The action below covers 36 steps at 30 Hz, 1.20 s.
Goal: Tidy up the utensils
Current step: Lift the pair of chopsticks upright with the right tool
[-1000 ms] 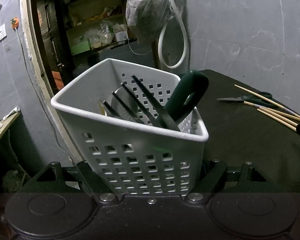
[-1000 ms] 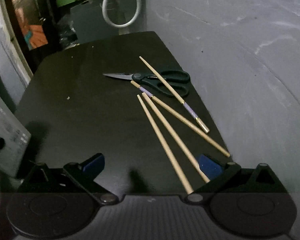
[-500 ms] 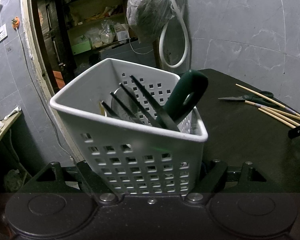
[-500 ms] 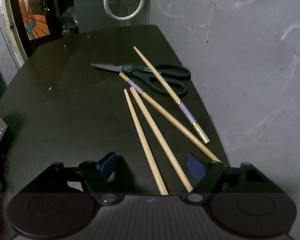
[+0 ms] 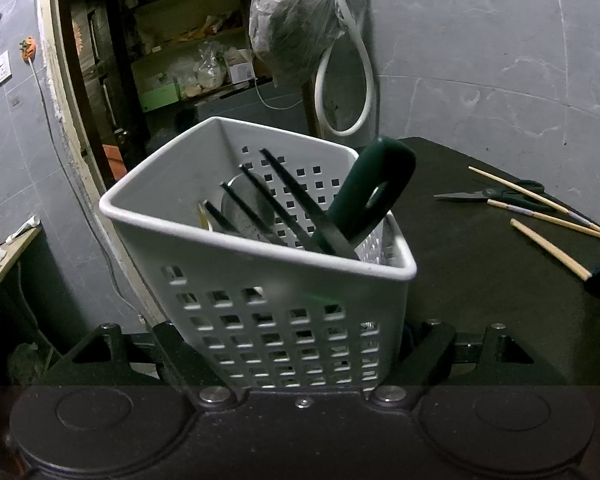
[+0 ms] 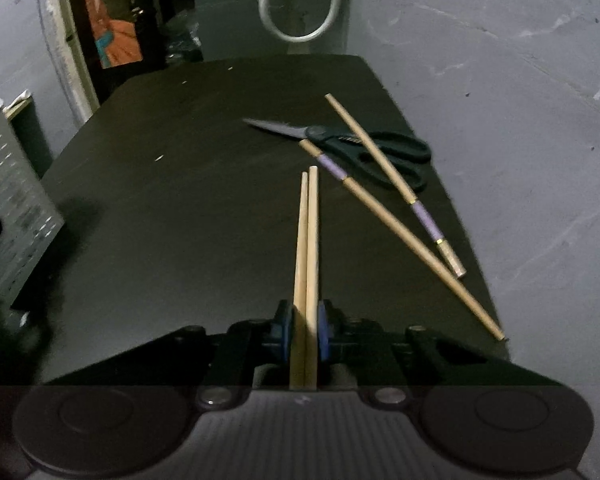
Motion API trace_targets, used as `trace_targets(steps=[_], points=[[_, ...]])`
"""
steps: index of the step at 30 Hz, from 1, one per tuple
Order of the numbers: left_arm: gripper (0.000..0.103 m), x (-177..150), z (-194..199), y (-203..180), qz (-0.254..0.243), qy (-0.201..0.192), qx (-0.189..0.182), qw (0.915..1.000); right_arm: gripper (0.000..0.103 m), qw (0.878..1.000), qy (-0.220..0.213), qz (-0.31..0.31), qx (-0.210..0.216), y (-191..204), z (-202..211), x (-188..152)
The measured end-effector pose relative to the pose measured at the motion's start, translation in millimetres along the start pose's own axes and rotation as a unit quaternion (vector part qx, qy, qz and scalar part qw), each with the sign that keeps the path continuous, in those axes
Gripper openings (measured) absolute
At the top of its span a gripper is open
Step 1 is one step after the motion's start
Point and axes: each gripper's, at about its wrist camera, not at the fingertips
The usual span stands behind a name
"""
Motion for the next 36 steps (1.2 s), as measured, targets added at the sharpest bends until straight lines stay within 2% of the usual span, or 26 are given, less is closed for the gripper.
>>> trace_targets(steps=[9, 10, 12, 16, 18, 20, 22, 23, 24, 31, 34, 35, 36], points=[[0.083, -0.2, -0.1, 0.2, 0.0, 0.0, 0.0, 1.0, 0.016, 0.999, 0.034, 0.019, 0.018, 22.7, 16.8, -13.3], [0.083, -0.1, -0.1, -0.1, 0.0, 0.0, 0.0, 1.0, 0.018, 0.999, 0.037, 0.018, 0.02, 22.4, 15.8, -11.9], [0.083, 0.3, -0.1, -0.3, -0.001, 0.0, -0.001, 1.0, 0.037, 0.999, 0.043, 0.012, 0.028, 20.7, 13.3, -8.1], [0.083, 0.1, -0.2, -0.2, -0.002, 0.0, -0.002, 1.0, 0.044, 0.998, 0.05, 0.024, 0.027, 22.2, 6.2, 0.1], [0.083, -0.3, 0.0, -0.1, -0.002, -0.001, -0.002, 1.0, 0.051, 0.998, 0.055, 0.03, 0.028, 21.6, 0.7, 4.4], [0.083, -0.2, -0.1, -0.2, -0.001, -0.001, -0.002, 1.0, 0.052, 0.997, 0.063, 0.045, 0.027, 24.0, -2.1, 7.2], [0.083, -0.2, -0.1, -0.1, -0.002, -0.001, -0.002, 1.0, 0.048, 0.996, 0.072, 0.052, 0.028, 24.8, -2.8, 8.9], [0.083, -0.2, -0.2, 0.0, -0.002, 0.0, -0.002, 1.0, 0.037, 0.995, 0.075, 0.058, 0.031, 24.6, -2.1, 9.6], [0.083, -0.3, -0.4, 0.0, -0.001, 0.0, -0.002, 1.0, 0.014, 0.995, 0.076, 0.061, 0.032, 24.9, -1.3, 10.1], [0.083, 0.0, -0.7, 0.9, 0.001, 0.0, -0.004, 1.0, 0.014, 0.991, 0.111, 0.067, 0.039, 24.1, -4.6, 19.5], [0.083, -0.1, -0.6, 0.9, 0.001, 0.0, -0.004, 1.0, 0.024, 0.988, 0.13, 0.075, 0.042, 25.9, -9.5, 26.7], [0.083, -0.1, -0.7, 0.9, 0.001, 0.0, -0.004, 1.0, 0.037, 0.987, 0.133, 0.077, 0.045, 26.7, -11.4, 28.4], [0.083, -0.1, -0.8, 0.8, 0.001, 0.0, -0.004, 1.0, 0.041, 0.986, 0.134, 0.084, 0.045, 28.3, -13.5, 29.8]])
Point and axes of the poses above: each gripper's, at about its wrist camera, not at the fingertips, and z roughly against the way its jaws point, y to its left, x to its top, and after that the axes turned 4 degrees about -y, right-handed
